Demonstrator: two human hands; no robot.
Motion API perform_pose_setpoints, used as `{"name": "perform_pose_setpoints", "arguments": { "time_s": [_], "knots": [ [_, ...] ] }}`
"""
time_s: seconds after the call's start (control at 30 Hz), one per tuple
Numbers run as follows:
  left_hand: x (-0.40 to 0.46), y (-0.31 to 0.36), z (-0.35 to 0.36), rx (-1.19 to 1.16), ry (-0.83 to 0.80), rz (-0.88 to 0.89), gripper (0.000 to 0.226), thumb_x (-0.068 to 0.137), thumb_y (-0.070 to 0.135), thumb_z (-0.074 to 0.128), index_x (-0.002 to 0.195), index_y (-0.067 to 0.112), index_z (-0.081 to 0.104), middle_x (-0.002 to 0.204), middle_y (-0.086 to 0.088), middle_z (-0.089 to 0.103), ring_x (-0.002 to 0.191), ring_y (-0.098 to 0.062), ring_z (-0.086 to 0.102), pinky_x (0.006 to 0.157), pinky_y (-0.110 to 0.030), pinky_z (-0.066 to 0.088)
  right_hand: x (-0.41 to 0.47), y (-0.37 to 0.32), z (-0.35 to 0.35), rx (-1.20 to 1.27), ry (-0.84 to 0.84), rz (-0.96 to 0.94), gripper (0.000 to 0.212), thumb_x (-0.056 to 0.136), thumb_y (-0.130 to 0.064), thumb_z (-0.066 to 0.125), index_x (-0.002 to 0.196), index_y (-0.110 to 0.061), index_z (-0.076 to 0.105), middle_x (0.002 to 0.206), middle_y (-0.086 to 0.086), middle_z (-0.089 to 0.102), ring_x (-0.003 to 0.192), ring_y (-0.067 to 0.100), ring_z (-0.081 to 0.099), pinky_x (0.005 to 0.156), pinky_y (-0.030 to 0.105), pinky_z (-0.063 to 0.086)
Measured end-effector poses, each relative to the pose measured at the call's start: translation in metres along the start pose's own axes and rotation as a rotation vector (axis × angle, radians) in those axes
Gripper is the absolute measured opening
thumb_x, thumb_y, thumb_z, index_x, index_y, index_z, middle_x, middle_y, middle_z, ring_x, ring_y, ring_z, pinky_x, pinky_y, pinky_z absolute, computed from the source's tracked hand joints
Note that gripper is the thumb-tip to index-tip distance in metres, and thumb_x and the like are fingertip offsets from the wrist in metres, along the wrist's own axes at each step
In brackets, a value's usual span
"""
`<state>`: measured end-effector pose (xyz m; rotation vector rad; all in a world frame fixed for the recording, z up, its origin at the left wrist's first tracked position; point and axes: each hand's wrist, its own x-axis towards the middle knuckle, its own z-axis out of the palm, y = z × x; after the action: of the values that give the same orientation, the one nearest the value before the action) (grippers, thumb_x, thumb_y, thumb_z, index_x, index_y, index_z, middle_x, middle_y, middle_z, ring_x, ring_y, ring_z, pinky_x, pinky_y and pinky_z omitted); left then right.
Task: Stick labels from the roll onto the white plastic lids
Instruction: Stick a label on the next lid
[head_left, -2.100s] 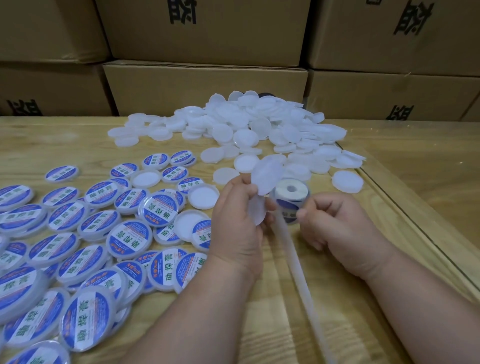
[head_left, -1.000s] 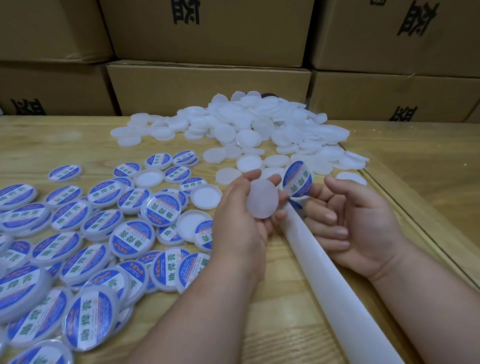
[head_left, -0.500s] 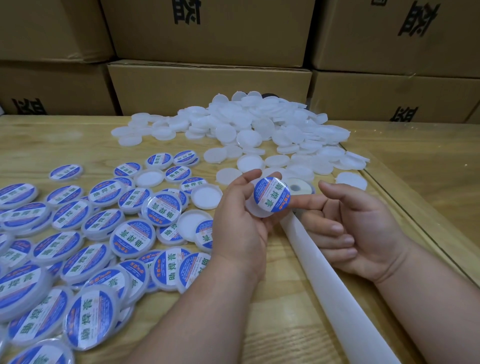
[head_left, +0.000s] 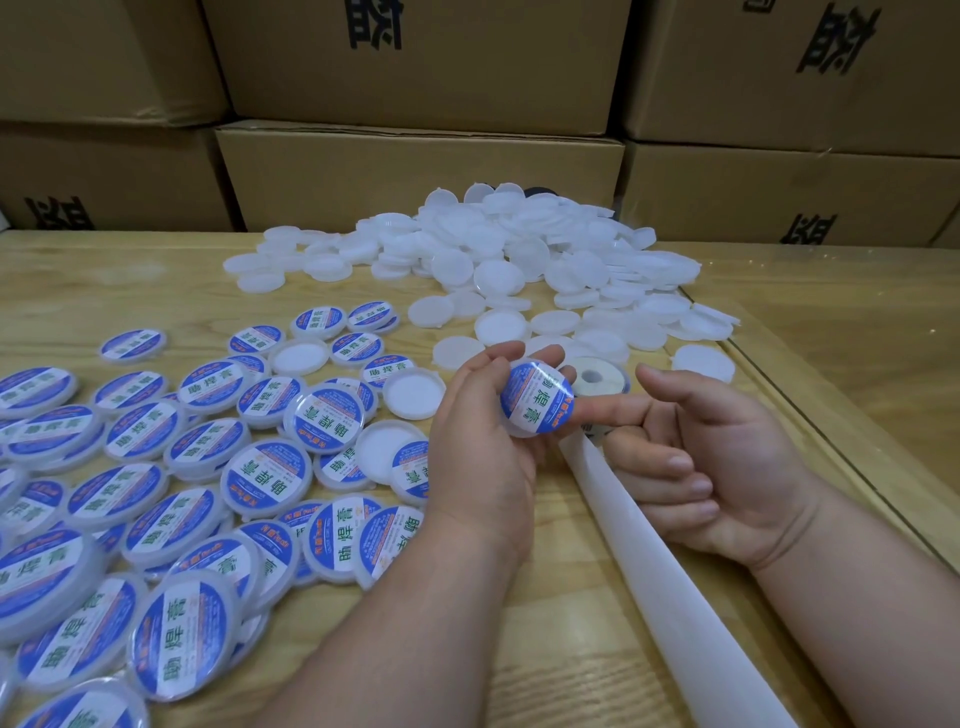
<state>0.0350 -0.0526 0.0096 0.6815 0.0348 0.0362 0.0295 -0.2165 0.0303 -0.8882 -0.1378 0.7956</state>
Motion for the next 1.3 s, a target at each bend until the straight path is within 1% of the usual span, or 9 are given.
{"name": "perform_pose_setpoints", "arguments": {
  "time_s": [0.07,0.17,0.27,0.4,0.5,0.63,0.8,1.07,1.3],
  "knots": [
    [0.0010,-0.0003,-0.0015,-0.007,0.012,0.005,0.022,0.106,0.016,0.037,0.106,0.012,0.058,0.101,-0.015,0.076,0.096,-0.034,0.072,0.073,-0.039,0.060,0.0000,-0.0006,-0.0008,0.012,-0.019,-0.006,0.057,0.074,-0.037,0.082,0.114,0.002,0.072,0.046,-0.003,0.042,0.037,0.007,0.019,0.029,0.012,0.026],
    [0.0002,0.0004,-0.0018,0.013,0.019,0.020,0.026,0.108,0.020,0.036,0.106,0.014,0.061,0.106,-0.016,0.076,0.105,-0.038,0.070,0.074,-0.040,0.060,0.0000,-0.0013,-0.0013,0.023,-0.034,-0.008,0.055,0.075,-0.037,0.081,0.114,0.001,0.073,0.046,-0.003,0.040,0.038,0.007,0.019,0.029,0.012,0.025],
    [-0.0005,0.0015,-0.0007,-0.006,0.026,0.008,0.026,0.108,0.021,0.037,0.106,0.012,0.061,0.104,-0.016,0.076,0.104,-0.036,0.071,0.076,-0.040,0.061,-0.0001,-0.0013,-0.0014,0.030,-0.047,-0.005,0.055,0.077,-0.037,0.080,0.115,0.002,0.072,0.046,-0.003,0.042,0.038,0.007,0.019,0.029,0.012,0.025],
    [-0.0025,0.0043,0.0005,-0.049,0.008,-0.011,0.018,0.096,0.013,0.046,0.105,0.010,0.061,0.108,-0.020,0.074,0.105,-0.038,0.072,0.077,-0.042,0.061,-0.0006,-0.0008,-0.0008,0.028,-0.043,0.007,0.061,0.075,-0.037,0.082,0.119,0.003,0.069,0.046,-0.002,0.042,0.038,0.007,0.018,0.029,0.012,0.026],
    [-0.0016,0.0034,-0.0001,-0.050,-0.007,-0.010,0.023,0.093,0.006,0.041,0.104,0.009,0.060,0.107,-0.020,0.075,0.103,-0.038,0.073,0.075,-0.041,0.062,-0.0016,-0.0004,-0.0003,0.020,-0.042,0.013,0.065,0.074,-0.037,0.084,0.121,0.005,0.068,0.047,-0.002,0.037,0.038,0.007,0.018,0.030,0.012,0.025],
    [-0.0013,0.0037,-0.0006,-0.039,-0.032,-0.017,0.031,0.074,0.011,0.048,0.102,0.011,0.061,0.104,-0.017,0.076,0.102,-0.037,0.073,0.074,-0.041,0.062,-0.0019,-0.0011,-0.0011,0.040,-0.056,0.021,0.070,0.075,-0.036,0.083,0.127,0.007,0.063,0.048,-0.001,0.035,0.038,0.008,0.020,0.031,0.013,0.025],
    [-0.0002,0.0027,-0.0008,-0.005,-0.011,-0.013,0.020,0.097,0.003,0.043,0.103,0.012,0.060,0.101,-0.015,0.077,0.097,-0.036,0.075,0.072,-0.040,0.061,-0.0023,-0.0018,-0.0019,0.026,-0.099,0.029,0.064,0.082,-0.038,0.075,0.129,0.003,0.064,0.053,-0.001,0.028,0.039,0.008,0.021,0.031,0.014,0.027],
    [-0.0009,0.0027,-0.0001,0.011,-0.007,-0.006,0.017,0.100,0.005,0.045,0.100,0.012,0.060,0.100,-0.014,0.078,0.094,-0.035,0.075,0.069,-0.039,0.062,-0.0020,-0.0018,-0.0027,0.050,-0.082,0.019,0.070,0.079,-0.036,0.079,0.131,0.007,0.060,0.051,-0.001,0.028,0.038,0.008,0.021,0.031,0.013,0.026],
    [-0.0019,0.0036,0.0007,0.015,0.002,-0.006,0.018,0.100,0.005,0.044,0.100,0.012,0.060,0.101,-0.015,0.077,0.093,-0.034,0.076,0.074,-0.042,0.062,-0.0017,-0.0019,-0.0030,0.046,-0.085,0.014,0.064,0.081,-0.037,0.076,0.128,0.004,0.064,0.050,-0.002,0.026,0.038,0.008,0.020,0.031,0.013,0.026]
  ]
}}
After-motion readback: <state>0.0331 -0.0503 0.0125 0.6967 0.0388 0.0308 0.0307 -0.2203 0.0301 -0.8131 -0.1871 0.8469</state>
